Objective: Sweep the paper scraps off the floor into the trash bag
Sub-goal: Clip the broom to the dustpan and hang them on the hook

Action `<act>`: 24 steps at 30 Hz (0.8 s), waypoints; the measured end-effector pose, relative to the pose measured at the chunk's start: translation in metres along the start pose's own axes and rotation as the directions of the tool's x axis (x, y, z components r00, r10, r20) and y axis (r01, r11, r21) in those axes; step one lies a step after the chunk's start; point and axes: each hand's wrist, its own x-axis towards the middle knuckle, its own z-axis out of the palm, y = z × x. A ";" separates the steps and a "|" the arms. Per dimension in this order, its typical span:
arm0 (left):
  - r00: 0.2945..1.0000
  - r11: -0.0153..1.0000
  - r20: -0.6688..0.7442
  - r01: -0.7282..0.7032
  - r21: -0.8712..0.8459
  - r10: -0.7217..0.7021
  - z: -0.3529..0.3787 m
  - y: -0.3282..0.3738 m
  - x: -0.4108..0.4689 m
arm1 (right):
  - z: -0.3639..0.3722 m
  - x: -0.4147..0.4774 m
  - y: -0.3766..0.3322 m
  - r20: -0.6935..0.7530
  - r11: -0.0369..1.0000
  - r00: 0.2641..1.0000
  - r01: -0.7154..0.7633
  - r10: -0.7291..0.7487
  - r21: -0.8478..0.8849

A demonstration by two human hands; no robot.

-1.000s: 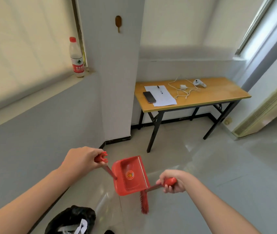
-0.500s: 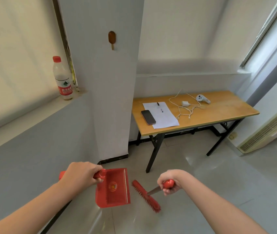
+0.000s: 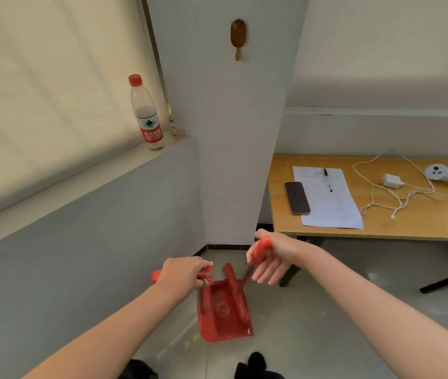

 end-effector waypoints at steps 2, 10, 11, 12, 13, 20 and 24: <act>0.997 0.997 -0.011 0.074 -0.021 -0.074 -0.002 0.007 0.010 | -0.008 0.006 -0.014 0.023 0.995 0.997 0.076 -0.075 -0.060; 0.987 0.987 -0.034 0.154 -0.037 -0.155 -0.003 0.033 0.051 | -0.002 0.022 -0.072 0.042 0.923 0.954 0.299 -0.298 -0.242; 0.984 0.984 -0.049 0.167 -0.067 -0.171 -0.002 0.033 0.054 | 0.000 0.022 -0.077 0.052 0.916 0.948 0.315 -0.313 -0.247; 0.981 0.980 -0.069 0.174 -0.097 -0.181 -0.002 0.031 0.056 | 0.002 0.021 -0.083 0.057 0.911 0.943 0.331 -0.327 -0.245; 0.980 0.978 -0.090 0.166 -0.128 -0.178 -0.002 0.027 0.058 | 0.002 0.020 -0.088 0.060 0.907 0.938 0.345 -0.341 -0.241; 0.994 0.977 -0.085 0.045 -0.209 -0.064 -0.012 -0.005 0.068 | 0.001 0.015 -0.122 0.097 0.894 0.936 0.353 -0.339 -0.278; 0.996 0.952 -0.073 0.027 -0.306 -0.051 -0.022 -0.019 0.077 | 0.001 0.018 -0.144 0.111 0.884 0.922 0.387 -0.371 -0.263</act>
